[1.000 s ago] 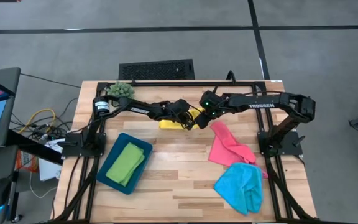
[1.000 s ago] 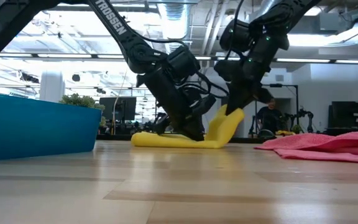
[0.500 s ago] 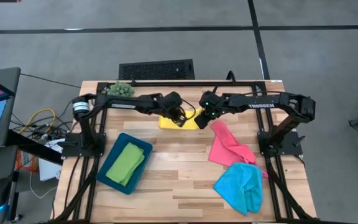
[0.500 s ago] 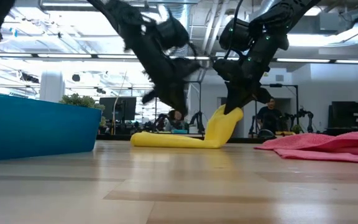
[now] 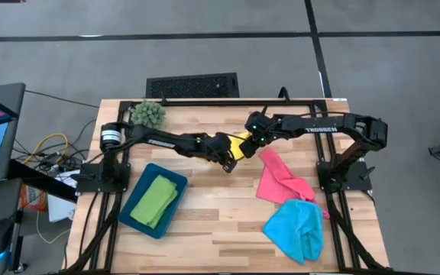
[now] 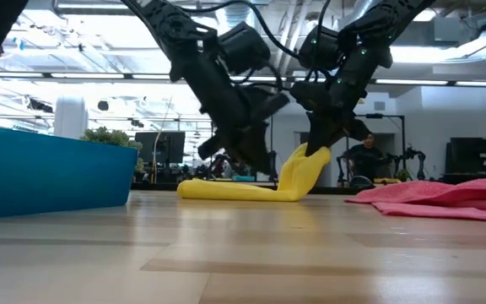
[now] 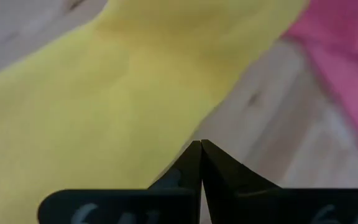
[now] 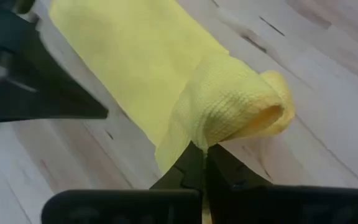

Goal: Fold microfiber towels
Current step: Fold the yellow microfiber towel

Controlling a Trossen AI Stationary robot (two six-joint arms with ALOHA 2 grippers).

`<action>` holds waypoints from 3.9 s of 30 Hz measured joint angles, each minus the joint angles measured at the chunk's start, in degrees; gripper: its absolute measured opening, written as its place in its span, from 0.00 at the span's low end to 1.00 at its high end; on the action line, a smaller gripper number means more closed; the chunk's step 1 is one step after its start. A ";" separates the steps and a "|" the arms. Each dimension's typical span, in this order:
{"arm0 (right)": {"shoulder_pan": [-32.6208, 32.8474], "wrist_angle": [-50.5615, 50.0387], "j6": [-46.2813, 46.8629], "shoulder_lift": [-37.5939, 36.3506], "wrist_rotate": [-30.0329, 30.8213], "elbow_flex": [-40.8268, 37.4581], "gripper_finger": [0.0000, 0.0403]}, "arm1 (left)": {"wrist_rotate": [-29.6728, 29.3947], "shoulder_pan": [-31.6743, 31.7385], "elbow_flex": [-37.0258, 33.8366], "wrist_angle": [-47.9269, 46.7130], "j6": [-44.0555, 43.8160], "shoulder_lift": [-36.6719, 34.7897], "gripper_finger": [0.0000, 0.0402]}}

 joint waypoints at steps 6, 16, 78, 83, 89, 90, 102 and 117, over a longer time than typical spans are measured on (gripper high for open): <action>0.00 0.03 0.13 0.00 0.01 0.01 0.04 | -2.71 -0.28 -0.14 -0.04 -1.53 2.34 0.00; 0.13 -1.60 -0.10 0.00 -0.38 0.00 0.04 | -1.94 -0.15 -0.14 4.16 -3.26 5.54 0.00; 4.03 5.11 4.22 7.98 -7.45 10.93 0.05 | -1.99 1.20 -24.26 14.63 -11.16 -10.41 0.00; 3.91 5.20 3.88 11.17 -7.48 13.51 0.04 | -1.94 0.56 -24.26 15.75 -11.16 -10.41 0.00; 4.02 5.33 3.34 14.26 -7.52 15.32 0.06 | -2.02 -0.17 -24.26 16.31 -11.13 -10.41 0.00; 4.02 5.36 2.93 14.64 -7.52 15.47 0.06 | -1.98 -0.29 -24.26 16.64 -11.12 -10.41 0.00; 4.00 6.38 2.61 15.10 -7.52 16.22 0.06 | -1.29 -0.28 -21.78 -0.32 -7.91 -22.24 0.00; 4.00 9.84 2.66 15.10 -8.97 16.14 0.05 | -1.65 5.95 -27.54 11.76 -3.96 -14.56 0.00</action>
